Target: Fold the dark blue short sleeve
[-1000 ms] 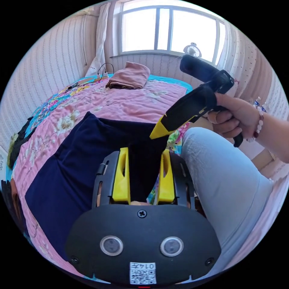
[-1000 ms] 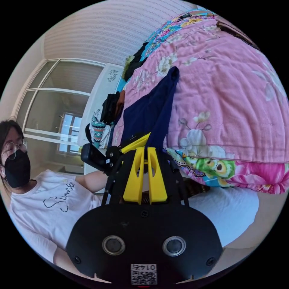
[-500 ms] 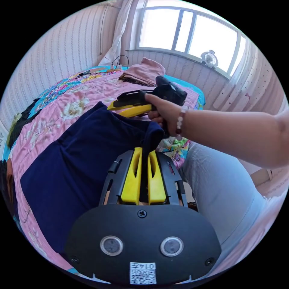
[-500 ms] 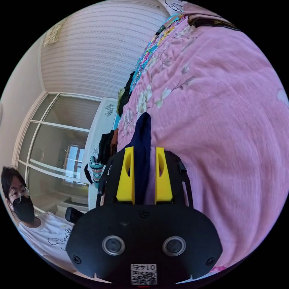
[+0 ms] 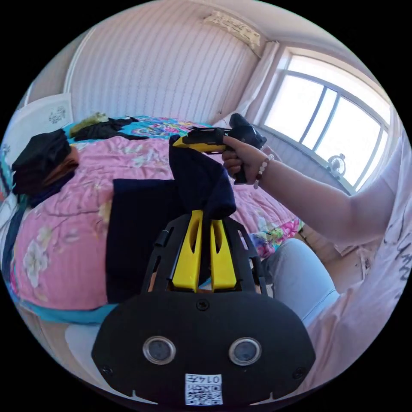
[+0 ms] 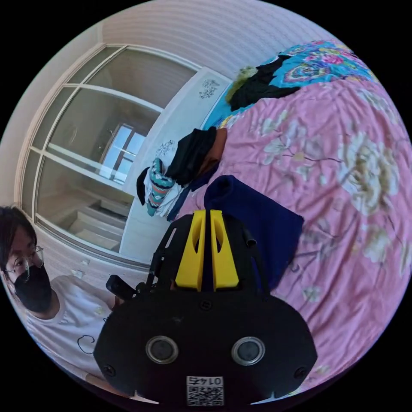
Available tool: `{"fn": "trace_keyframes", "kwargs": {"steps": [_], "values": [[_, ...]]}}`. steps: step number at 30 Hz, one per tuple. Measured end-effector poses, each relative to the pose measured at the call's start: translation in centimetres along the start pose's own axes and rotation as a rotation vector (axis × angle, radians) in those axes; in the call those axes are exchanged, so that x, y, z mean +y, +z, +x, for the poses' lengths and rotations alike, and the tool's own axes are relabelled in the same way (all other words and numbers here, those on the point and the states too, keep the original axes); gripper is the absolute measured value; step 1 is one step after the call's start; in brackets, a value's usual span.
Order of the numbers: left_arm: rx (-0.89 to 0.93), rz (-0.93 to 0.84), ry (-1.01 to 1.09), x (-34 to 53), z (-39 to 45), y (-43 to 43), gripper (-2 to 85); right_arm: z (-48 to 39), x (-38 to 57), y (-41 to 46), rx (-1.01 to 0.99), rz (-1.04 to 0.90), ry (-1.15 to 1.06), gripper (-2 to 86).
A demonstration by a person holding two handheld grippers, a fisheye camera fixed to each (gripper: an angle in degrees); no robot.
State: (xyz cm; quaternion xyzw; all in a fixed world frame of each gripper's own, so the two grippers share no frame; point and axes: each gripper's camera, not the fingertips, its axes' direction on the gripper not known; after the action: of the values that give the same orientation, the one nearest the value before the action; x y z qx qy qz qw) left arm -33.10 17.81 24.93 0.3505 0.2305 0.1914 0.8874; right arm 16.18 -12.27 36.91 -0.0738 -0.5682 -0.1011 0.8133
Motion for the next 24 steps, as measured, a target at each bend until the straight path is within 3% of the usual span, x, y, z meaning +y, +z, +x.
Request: {"fn": "trace_keyframes", "kwargs": {"steps": [3,7,11,18,21,24], "values": [[-0.142,-0.045,-0.108,1.6,-4.5,-2.9,-0.1,-1.8,-3.0,7.5,0.08,-0.102,-0.002,1.7],[-0.089,-0.105,-0.194,2.7,-8.9,-7.0,-0.5,-3.0,-4.3,10.5,0.049,-0.142,-0.011,2.5],[-0.139,-0.142,-0.212,2.7,-12.3,-9.3,0.0,-4.9,-6.5,11.8,0.252,-0.187,-0.081,4.6],[-0.105,-0.097,-0.314,0.2,-16.2,-5.3,8.9,-6.7,-13.4,20.0,0.551,-0.42,-0.247,17.4],[-0.086,-0.187,-0.325,0.0,-16.9,-2.4,12.2,-5.4,-14.5,25.2,0.579,-0.635,-0.267,19.4],[-0.052,-0.269,-0.305,0.4,-16.6,0.2,13.1,-6.1,-15.0,26.1,0.573,-0.637,-0.289,17.3]]}}
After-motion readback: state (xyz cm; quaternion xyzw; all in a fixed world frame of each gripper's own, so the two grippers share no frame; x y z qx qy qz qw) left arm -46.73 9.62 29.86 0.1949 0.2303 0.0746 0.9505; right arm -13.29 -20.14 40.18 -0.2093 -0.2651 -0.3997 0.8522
